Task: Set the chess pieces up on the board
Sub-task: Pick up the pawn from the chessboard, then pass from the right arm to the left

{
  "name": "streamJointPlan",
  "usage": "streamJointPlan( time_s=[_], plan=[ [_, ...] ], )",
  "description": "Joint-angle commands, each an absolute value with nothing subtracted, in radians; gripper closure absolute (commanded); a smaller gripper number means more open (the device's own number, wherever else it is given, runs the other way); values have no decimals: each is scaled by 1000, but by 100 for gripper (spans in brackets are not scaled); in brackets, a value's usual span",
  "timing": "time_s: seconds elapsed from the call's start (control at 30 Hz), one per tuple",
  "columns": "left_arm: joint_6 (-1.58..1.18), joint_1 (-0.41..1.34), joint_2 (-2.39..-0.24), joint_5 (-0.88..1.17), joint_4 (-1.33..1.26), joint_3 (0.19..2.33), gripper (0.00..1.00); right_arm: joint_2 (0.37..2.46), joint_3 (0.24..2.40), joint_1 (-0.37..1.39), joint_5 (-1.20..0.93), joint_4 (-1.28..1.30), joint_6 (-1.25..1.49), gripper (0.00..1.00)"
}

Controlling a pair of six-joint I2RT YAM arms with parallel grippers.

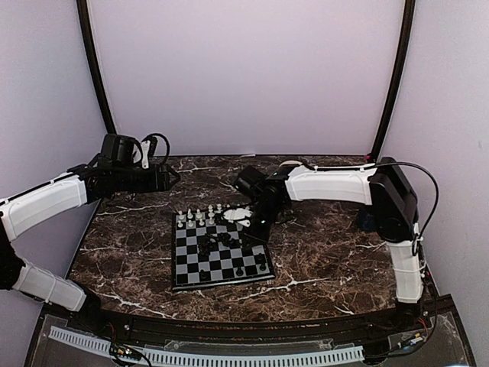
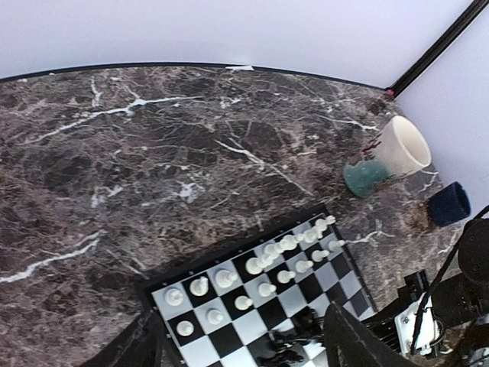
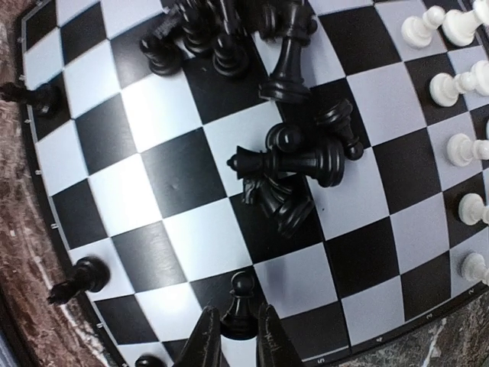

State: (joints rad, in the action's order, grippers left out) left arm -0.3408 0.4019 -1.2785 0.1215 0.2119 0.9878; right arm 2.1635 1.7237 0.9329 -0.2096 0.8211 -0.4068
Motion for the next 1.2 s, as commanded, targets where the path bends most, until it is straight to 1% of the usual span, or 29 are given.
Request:
streamJointPlan(
  time_s=[0.0,0.07,0.13,0.2,0.23,0.33,0.37,0.57,0.8,1.07,1.17],
  plan=[
    [-495,402,-1263,301,91,949,25,2021,1698,882,-345,749,-381,86],
    [-590,403,-1277,405,4,919,25,1994,1697,860,-403,729,-370,86],
    [-673,403,-1287,528,-158,852,27,1976,1702,831,-481,706,-344,85],
    [-786,403,-1306,596,-358,786,36,1980,1732,816,-533,698,-319,85],
    [-827,403,-1323,616,-406,773,40,1991,1752,814,-545,708,-313,85],
    [-878,415,-1392,653,-442,773,53,2024,1804,812,-563,732,-301,84],
    [-889,421,-1414,650,-433,778,55,2034,1812,812,-570,728,-292,84],
    [-1017,465,-1501,708,-627,743,55,2100,1893,812,-591,755,-262,83],
    [-1089,519,-1588,780,-719,770,55,2110,1904,813,-596,753,-251,83],
    [-1148,549,-1669,786,-789,779,65,2107,1898,812,-593,749,-248,83],
    [-1174,559,-1692,801,-826,783,67,2108,1898,812,-593,748,-247,83]
  ],
)
